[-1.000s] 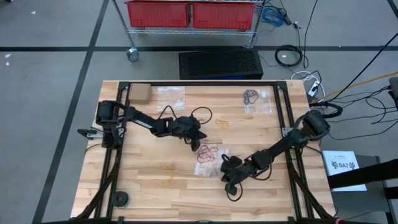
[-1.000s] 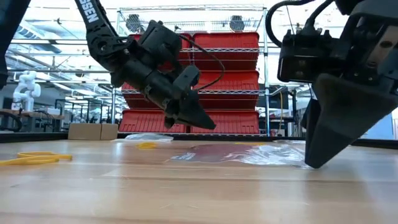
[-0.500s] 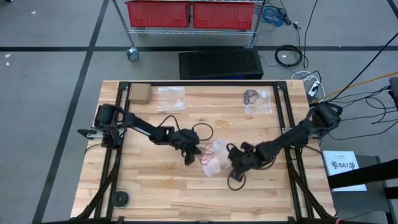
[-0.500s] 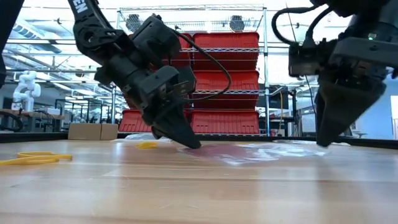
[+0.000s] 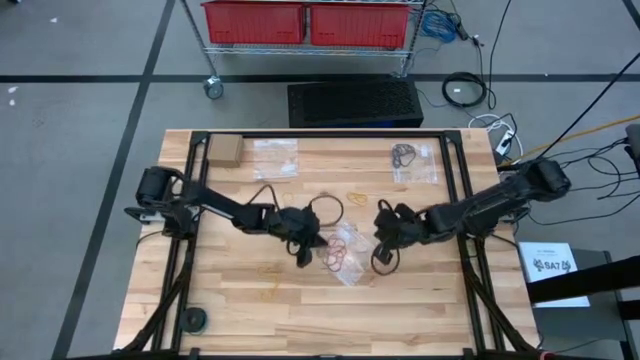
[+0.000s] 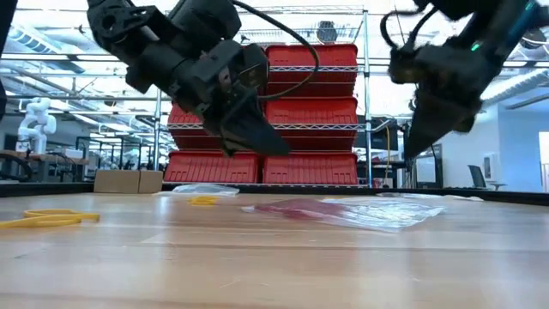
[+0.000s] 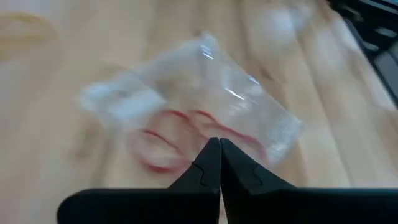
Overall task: Sort rubber bands
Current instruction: Close the bottom right transparent zip lock bag
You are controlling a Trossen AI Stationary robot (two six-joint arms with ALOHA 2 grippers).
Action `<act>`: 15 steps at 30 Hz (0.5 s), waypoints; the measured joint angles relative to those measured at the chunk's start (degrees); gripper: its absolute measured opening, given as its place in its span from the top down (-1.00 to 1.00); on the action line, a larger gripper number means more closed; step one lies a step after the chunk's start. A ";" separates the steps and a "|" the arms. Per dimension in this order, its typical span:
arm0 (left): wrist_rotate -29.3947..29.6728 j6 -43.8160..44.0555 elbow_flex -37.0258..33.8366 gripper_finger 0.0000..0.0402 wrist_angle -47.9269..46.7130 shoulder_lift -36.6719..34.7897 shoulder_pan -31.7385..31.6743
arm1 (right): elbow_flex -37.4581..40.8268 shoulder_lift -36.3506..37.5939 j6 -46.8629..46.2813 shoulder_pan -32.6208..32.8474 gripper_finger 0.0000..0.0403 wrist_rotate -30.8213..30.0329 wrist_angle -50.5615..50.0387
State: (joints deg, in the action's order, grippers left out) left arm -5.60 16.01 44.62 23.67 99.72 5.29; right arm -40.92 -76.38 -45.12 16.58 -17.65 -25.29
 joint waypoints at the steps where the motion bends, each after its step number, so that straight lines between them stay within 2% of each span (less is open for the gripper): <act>1: 0.17 -0.50 0.00 0.99 -0.87 -0.83 -0.72 | 1.37 0.00 0.00 -1.05 1.00 0.02 2.78; 6: 0.03 -2.89 0.00 0.99 -3.76 -2.86 -3.63 | 9.42 -0.55 1.04 -7.08 0.96 5.13 23.21; 9: -0.99 -3.31 -0.84 0.99 -3.27 -2.86 -5.01 | 11.82 -1.57 0.79 -9.55 0.86 6.05 28.26; 15: -8.67 -0.25 -7.73 0.99 12.99 -3.32 -6.65 | 11.86 -6.33 0.96 -10.23 0.44 6.08 34.89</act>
State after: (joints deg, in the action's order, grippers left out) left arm -14.27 15.76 36.89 36.67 96.40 -1.36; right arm -29.06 -82.71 -44.16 6.35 -11.57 9.60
